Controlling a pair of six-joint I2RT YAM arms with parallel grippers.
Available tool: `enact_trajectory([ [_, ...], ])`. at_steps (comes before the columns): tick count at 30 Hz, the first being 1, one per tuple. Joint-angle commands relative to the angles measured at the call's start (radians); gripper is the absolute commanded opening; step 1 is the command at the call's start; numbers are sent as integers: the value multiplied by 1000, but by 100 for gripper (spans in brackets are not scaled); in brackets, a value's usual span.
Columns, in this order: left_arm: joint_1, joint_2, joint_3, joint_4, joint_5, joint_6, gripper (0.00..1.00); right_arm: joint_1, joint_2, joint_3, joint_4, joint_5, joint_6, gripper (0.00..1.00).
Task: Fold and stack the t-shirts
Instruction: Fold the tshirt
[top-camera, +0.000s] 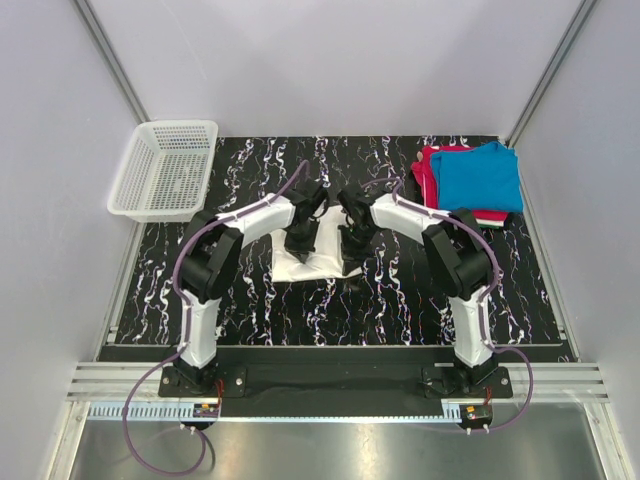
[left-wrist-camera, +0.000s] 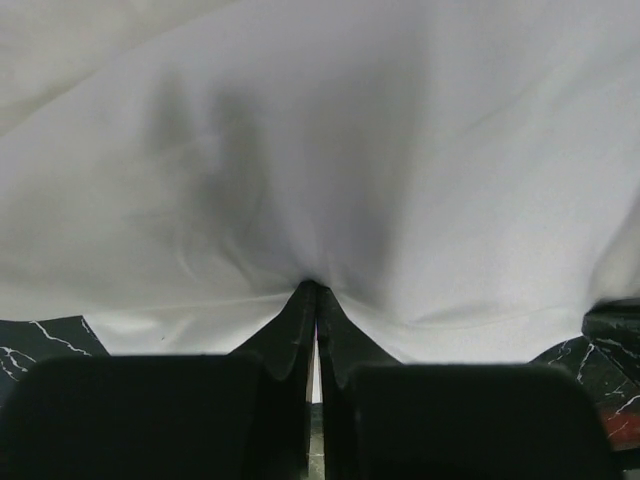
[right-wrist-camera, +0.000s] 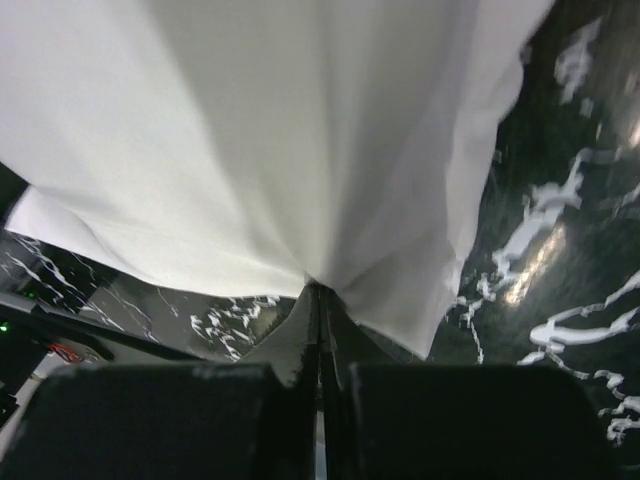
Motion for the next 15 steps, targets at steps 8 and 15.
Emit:
enact_trajectory([
  [8,-40,-113,-168,37,85,64,4,49,-166,-123,-24,50,145,0],
  [15,-31,-209,-147,62,79,61,25,49,-256,58,-51,79,133,15],
])
